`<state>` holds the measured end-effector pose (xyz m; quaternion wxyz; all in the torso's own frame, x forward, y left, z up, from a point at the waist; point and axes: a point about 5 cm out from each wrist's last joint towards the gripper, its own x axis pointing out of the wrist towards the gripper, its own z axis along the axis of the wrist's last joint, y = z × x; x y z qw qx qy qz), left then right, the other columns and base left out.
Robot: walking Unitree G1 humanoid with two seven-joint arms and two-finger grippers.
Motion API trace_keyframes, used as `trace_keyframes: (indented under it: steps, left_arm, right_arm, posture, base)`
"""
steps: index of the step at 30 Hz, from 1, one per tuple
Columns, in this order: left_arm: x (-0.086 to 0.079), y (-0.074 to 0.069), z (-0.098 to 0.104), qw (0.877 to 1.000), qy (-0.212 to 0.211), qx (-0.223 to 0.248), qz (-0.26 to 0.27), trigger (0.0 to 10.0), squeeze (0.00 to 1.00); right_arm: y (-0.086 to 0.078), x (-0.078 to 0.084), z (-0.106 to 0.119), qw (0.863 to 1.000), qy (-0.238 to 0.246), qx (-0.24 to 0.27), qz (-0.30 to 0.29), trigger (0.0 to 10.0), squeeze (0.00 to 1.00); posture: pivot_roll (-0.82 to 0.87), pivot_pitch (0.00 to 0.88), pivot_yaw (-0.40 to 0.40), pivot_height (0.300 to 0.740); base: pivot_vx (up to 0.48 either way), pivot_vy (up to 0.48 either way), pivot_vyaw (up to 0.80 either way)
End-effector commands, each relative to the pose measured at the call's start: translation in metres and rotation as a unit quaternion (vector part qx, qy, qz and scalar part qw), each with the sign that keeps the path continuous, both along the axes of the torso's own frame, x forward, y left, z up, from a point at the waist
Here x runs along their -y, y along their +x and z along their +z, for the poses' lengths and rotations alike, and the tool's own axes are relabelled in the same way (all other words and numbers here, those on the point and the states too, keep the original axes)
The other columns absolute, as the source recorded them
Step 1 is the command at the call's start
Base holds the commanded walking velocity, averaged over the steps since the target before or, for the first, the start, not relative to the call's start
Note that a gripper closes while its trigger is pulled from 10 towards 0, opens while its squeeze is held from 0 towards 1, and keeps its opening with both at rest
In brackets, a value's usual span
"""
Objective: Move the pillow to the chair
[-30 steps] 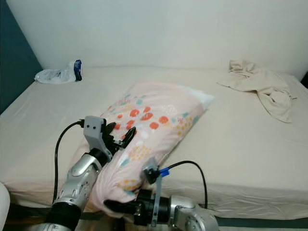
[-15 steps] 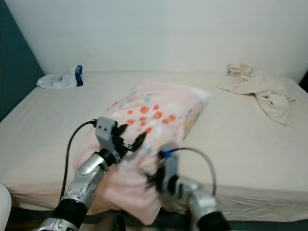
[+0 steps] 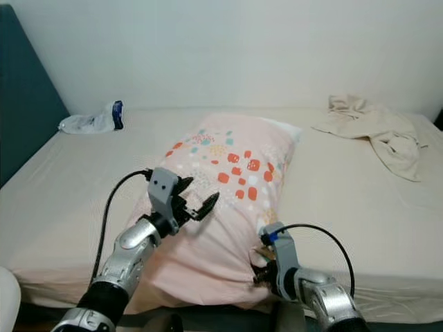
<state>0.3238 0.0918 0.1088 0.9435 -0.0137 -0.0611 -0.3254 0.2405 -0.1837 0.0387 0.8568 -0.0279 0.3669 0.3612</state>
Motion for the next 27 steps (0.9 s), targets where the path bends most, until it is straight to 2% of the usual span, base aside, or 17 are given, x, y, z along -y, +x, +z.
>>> trace_keyframes:
  steps: [1,2,3,4,6,7,9,12,15,18,21,22,25,27]
  left_arm:
    - [-0.002,0.0,-0.003,1.0,0.003,-0.006,0.0,10.0,0.0]
    - [0.0,0.001,-0.003,1.0,0.0,-0.007,-0.002,10.0,0.0]
    - [0.0,0.001,-0.003,1.0,0.0,-0.007,-0.002,10.0,0.0]
    - [0.001,0.001,-0.003,1.0,-0.001,-0.006,-0.003,10.0,0.0]
    - [0.003,0.001,-0.003,1.0,-0.004,-0.007,-0.004,10.0,0.0]
    - [0.003,0.001,-0.003,1.0,-0.004,-0.007,-0.004,10.0,0.0]
    - [0.004,0.001,-0.005,1.0,-0.006,-0.01,-0.006,10.0,0.0]
    - [0.007,0.001,-0.006,1.0,-0.007,-0.013,-0.013,10.0,0.0]
    - [0.008,0.001,-0.006,1.0,-0.007,-0.013,-0.015,10.0,0.0]
    - [0.01,0.003,-0.004,1.0,-0.006,-0.012,-0.021,10.0,0.0]
    - [0.011,0.004,-0.003,1.0,-0.007,-0.012,-0.023,10.0,0.0]
    - [0.011,0.004,-0.003,1.0,-0.007,-0.012,-0.023,10.0,0.0]
    - [0.011,0.005,-0.004,1.0,-0.005,-0.016,-0.022,10.0,0.0]
    - [0.01,0.006,-0.007,1.0,-0.004,-0.024,-0.015,10.0,0.0]
  right_arm:
    - [-0.033,0.002,0.0,0.995,-0.003,-0.049,0.088,0.0,0.0]
    - [-0.055,0.012,0.008,0.989,-0.013,-0.069,0.13,0.0,0.0]
    - [-0.055,0.012,0.008,0.989,-0.013,-0.069,0.13,0.0,0.0]
    - [-0.068,0.018,0.013,0.985,-0.021,-0.084,0.152,0.0,0.0]
    - [-0.082,0.039,0.02,0.984,-0.061,-0.098,0.139,0.0,0.0]
    - [-0.082,0.039,0.02,0.984,-0.061,-0.098,0.139,0.0,0.0]
    - [-0.087,0.054,0.028,0.985,-0.082,-0.097,0.115,0.0,0.0]
    - [-0.098,0.081,0.038,0.977,-0.157,-0.122,0.081,0.0,0.0]
    - [-0.102,0.089,0.039,0.972,-0.179,-0.134,0.072,0.0,0.0]
    - [-0.115,0.117,0.04,0.953,-0.248,-0.169,0.029,0.0,0.0]
    - [-0.124,0.135,0.047,0.936,-0.298,-0.189,-0.006,0.0,0.0]
    - [-0.124,0.135,0.047,0.936,-0.298,-0.189,-0.006,0.0,0.0]
    - [-0.122,0.148,0.051,0.921,-0.343,-0.18,-0.039,0.0,0.0]
    - [-0.114,0.151,0.052,0.916,-0.365,-0.157,-0.054,0.0,0.0]
  posture:
    - [-0.03,0.0,0.032,0.583]
    - [-0.04,0.0,0.028,0.583]
    - [-0.04,0.0,0.028,0.583]
    - [-0.05,0.0,0.028,0.583]
    - [-0.06,0.0,0.032,0.583]
    - [-0.06,0.0,0.032,0.583]
    - [-0.08,0.0,0.04,0.583]
    - [-0.09,0.0,0.05,0.583]
    - [-0.09,0.0,0.058,0.583]
    - [-0.1,0.0,0.066,0.583]
    - [-0.1,0.0,0.071,0.583]
    - [-0.1,0.0,0.071,0.583]
    - [-0.1,0.0,0.074,0.583]
    - [-0.1,0.0,0.074,0.583]
  base:
    - [0.0,0.0,0.0]
    - [0.0,0.0,0.0]
    - [0.0,0.0,0.0]
    - [0.0,0.0,0.0]
    - [0.0,0.0,0.0]
    - [0.0,0.0,0.0]
    - [0.0,0.0,0.0]
    - [0.0,0.0,0.0]
    - [0.0,0.0,0.0]
    - [0.0,0.0,0.0]
    - [0.0,0.0,0.0]
    - [0.0,0.0,0.0]
    - [0.0,0.0,0.0]
    - [0.0,0.0,0.0]
